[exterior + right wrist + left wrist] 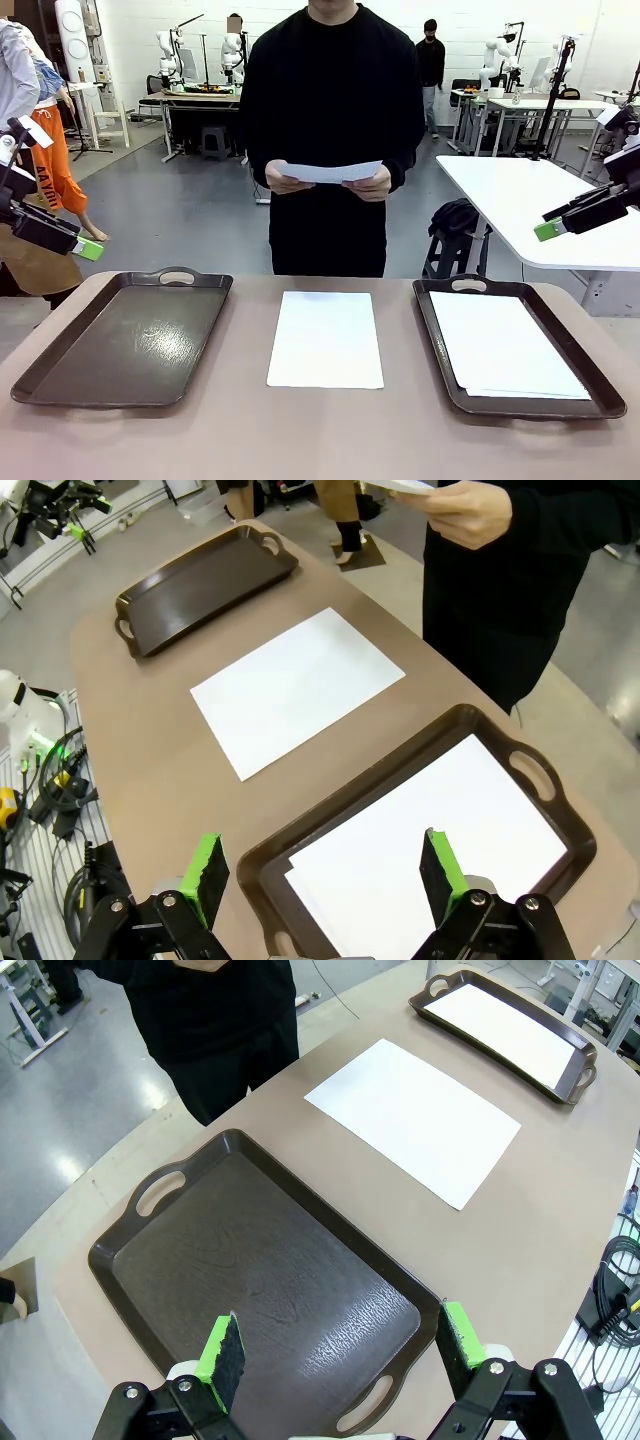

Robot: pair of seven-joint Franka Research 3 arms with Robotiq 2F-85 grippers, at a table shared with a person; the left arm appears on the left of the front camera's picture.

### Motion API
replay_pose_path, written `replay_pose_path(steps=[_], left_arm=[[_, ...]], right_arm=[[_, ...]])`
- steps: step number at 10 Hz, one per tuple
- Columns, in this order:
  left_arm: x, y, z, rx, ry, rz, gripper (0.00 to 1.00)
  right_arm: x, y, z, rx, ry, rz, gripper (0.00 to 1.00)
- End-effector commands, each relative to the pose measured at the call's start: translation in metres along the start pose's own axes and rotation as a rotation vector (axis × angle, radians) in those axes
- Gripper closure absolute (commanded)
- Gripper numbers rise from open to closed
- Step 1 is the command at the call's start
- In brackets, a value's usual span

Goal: Sort the A4 documents.
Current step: Receive the A4 Paper.

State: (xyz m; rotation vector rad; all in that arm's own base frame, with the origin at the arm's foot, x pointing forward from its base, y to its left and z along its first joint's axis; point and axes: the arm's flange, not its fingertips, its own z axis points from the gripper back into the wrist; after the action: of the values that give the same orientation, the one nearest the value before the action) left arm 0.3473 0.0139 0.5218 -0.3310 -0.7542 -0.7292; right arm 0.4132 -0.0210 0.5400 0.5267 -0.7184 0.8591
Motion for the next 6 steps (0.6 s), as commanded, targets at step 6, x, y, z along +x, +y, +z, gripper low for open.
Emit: replay_pose_path(steps=[6], left_arm=[[-0.0015,0.0020,-0.0006,-0.003,-0.011,-0.014,0.00]], right_arm=[[-0.0017,0.0002,-0.0035,0.006,-0.023,-0.001,0.00]])
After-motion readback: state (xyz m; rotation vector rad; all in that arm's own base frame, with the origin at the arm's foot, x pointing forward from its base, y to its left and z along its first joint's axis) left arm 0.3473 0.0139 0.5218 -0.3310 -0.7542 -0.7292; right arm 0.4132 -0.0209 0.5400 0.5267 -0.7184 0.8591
